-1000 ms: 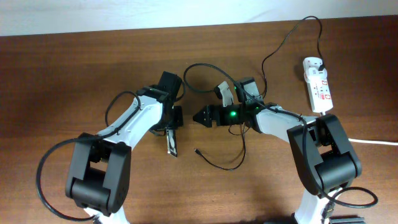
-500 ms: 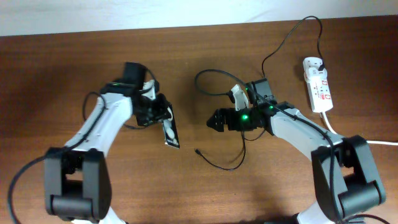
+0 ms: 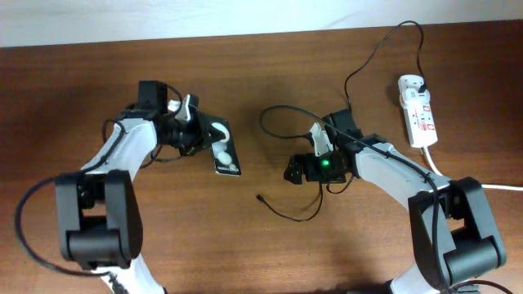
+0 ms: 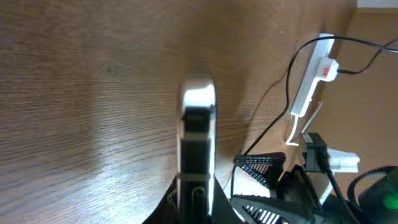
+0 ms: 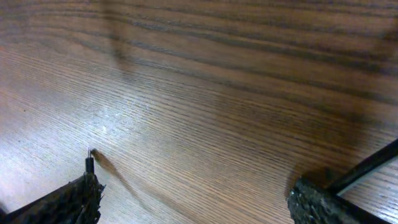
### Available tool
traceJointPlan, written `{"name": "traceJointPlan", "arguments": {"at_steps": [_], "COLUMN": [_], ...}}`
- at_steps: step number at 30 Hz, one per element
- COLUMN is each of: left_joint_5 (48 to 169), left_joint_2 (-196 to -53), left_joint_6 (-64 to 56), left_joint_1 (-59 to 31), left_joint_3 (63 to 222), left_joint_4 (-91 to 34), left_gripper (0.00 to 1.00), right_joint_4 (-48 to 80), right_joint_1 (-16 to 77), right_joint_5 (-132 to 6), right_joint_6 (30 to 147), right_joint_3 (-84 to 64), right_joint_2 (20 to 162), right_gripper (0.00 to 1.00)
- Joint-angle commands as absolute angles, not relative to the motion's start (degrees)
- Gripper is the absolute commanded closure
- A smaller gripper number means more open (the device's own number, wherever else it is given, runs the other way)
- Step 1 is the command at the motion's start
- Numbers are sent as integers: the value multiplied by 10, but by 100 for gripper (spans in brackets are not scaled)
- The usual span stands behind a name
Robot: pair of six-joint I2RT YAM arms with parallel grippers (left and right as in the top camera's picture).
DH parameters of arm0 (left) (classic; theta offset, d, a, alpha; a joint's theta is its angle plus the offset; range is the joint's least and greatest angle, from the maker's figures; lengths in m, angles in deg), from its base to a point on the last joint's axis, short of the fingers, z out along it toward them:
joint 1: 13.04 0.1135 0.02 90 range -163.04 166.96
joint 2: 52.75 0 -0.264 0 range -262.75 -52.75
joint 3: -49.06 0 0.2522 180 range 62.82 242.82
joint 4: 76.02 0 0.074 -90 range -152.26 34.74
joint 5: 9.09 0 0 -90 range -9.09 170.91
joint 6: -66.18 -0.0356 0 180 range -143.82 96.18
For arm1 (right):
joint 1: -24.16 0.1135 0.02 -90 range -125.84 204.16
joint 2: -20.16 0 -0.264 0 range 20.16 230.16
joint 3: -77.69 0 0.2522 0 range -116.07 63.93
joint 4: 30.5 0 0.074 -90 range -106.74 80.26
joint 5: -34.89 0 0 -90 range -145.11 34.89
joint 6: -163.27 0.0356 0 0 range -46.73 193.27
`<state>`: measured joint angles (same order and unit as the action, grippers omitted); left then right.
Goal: Plug charger to phone and switch on socket
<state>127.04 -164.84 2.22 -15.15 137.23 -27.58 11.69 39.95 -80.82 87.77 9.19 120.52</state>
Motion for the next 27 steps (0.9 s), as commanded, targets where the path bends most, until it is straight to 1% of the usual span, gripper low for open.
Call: {"name": "traceJointPlan", "arguments": {"at_steps": [1, 2, 3, 5, 8, 11, 12, 13, 15, 16, 18, 19, 23, 27], "left_joint_5": [1326, 1337, 1337, 1352, 1441, 1644, 1685, 1711, 1711, 1711, 1711, 1710, 1701, 1701], "left_joint_2": [-1659, -1659, -1659, -1659, -1659, -1659, -1659, -1659, -1659, -1659, -1659, -1659, -1659, -1659], "left_joint_6": [66, 65, 63, 63, 64, 69, 80, 121, 182, 234, 249, 283, 282, 282], "left_joint_1": [-149, -151, -154, -163, -169, -169, -169, -170, -170, -170, -172, -175, -204, -262], "left_joint_3": [1380, 1380, 1380, 1380, 1380, 1380, 1380, 1380, 1380, 1380, 1380, 1380, 1380, 1380], "left_joint_4": [-266, -266, -264, -243, -205, -173, -163, -147, -130, -128, -102, -82, -40, -28], "left_gripper": [85, 93, 100, 100, 100, 100, 100, 100, 100, 100, 100, 100, 100, 100], "right_joint_4": [113, 113, 114, 114, 114, 114, 114, 114, 114, 114, 114, 114, 114, 113], "right_joint_1": [399, 399, 399, 399, 399, 399, 399, 399, 399, 399, 399, 399, 399, 399], "right_joint_5": [-797, -796, -793, -786, -786, -786, -786, -786, -786, -786, -786, -786, -786, -786], "right_joint_6": [870, 870, 870, 870, 870, 870, 870, 870, 870, 870, 870, 870, 870, 870], "right_joint_3": [100, 100, 100, 100, 100, 100, 100, 100, 100, 100, 100, 100, 100, 100], "right_joint_2": [1218, 1218, 1218, 1218, 1218, 1218, 1218, 1218, 1218, 1218, 1218, 1218, 1218, 1218], "right_gripper": [1, 1, 1, 1, 1, 1, 1, 1, 1, 1, 1, 1, 1, 1]}}
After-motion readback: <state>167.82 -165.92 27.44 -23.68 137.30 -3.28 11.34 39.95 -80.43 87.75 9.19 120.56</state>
